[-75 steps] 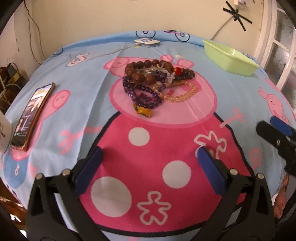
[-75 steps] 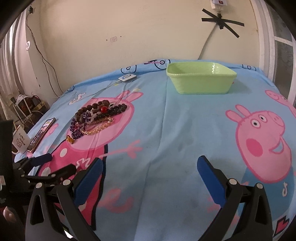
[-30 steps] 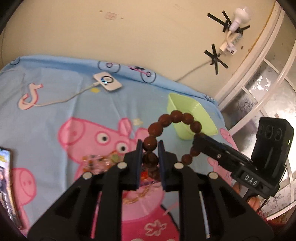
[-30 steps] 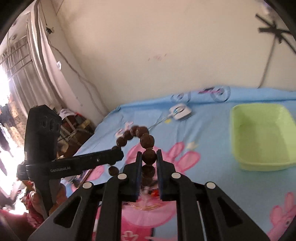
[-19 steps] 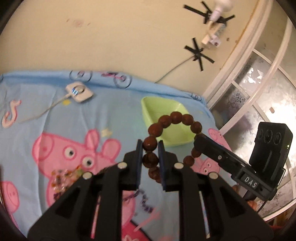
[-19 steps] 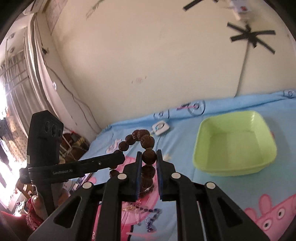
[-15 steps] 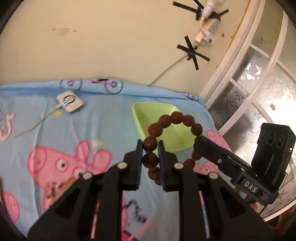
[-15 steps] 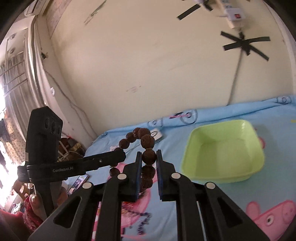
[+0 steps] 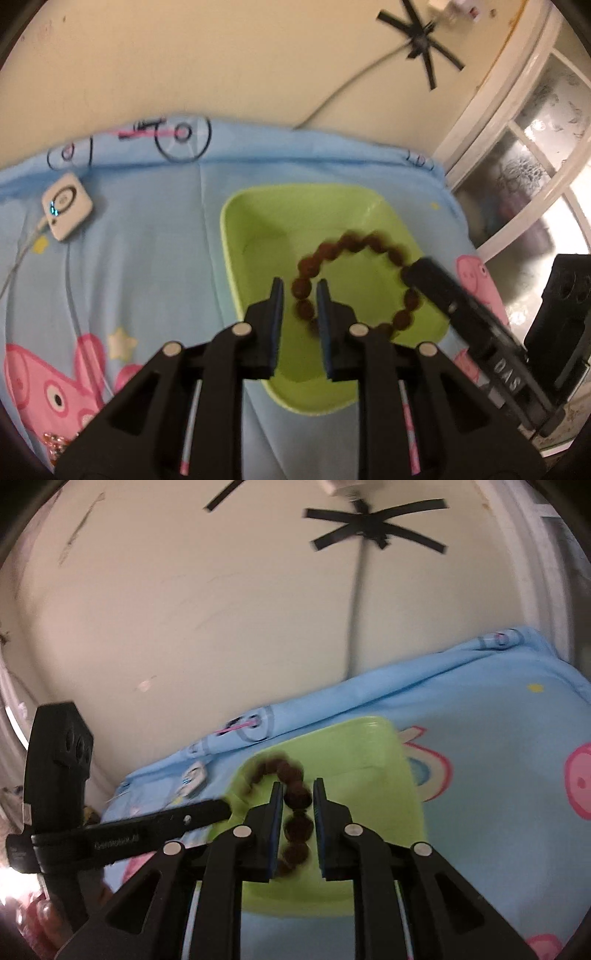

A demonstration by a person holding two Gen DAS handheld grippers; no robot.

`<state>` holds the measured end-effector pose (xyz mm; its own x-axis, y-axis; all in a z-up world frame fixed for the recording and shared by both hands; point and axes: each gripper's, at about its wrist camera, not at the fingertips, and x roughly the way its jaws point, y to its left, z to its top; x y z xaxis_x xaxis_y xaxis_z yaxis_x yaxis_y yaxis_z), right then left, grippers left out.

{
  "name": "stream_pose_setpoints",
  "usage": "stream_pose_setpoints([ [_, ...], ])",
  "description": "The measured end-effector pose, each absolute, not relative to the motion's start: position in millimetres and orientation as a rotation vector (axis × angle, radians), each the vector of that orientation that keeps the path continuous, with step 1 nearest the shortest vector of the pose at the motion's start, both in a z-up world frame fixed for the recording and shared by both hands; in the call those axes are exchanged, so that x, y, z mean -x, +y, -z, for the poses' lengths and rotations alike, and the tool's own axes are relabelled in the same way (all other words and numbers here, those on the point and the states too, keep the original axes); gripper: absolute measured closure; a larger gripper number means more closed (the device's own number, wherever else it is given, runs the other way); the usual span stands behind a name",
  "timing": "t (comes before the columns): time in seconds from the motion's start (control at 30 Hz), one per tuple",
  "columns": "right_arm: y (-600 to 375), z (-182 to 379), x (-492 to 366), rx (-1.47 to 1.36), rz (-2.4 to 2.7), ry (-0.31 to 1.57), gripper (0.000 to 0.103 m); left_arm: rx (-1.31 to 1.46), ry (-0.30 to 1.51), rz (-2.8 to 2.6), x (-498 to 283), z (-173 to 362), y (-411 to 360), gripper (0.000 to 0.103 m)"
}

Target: Organize jewelry

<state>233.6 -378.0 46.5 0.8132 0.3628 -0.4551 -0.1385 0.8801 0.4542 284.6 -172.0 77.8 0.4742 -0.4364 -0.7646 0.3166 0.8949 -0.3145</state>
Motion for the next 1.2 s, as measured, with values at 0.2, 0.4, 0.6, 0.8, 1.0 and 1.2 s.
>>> stream_pose_setpoints([
  [0.2,-385.2,-61.8,-211.4,-0.430,-0.277,0.438,0.091,0.200,0.787,0.382,-233.1,-112.4,-92.4,0.086],
  [0.4,-347.3,-95.7,-164.1,-0.343,-0.343,0.326,0.050,0.164,0.751,0.128,-160.1,-107.9,14.2,0.086],
  [0.6,-305.9,-79.5,-130.8,-0.407,-0.509,0.381,0.024,0.220,0.754,0.054,-94.2,-74.1,74.7,0.086],
  [0.8,-268.2,-51.5,-131.4,-0.376,-0.581,0.613,0.059,0.276,0.721,0.048,-54.8,-50.0,102.1,0.085],
  [1.0,-175.8,-44.2,-119.5,0.018,-0.705,0.770,0.099,0.231,0.774,0.131,-46.6,-30.6,96.6,0.085],
  [1.2,-125.8,-27.0,-113.1,0.305,-0.676,0.816,0.100,0.211,0.769,0.172,-40.4,-26.7,94.5,0.085],
])
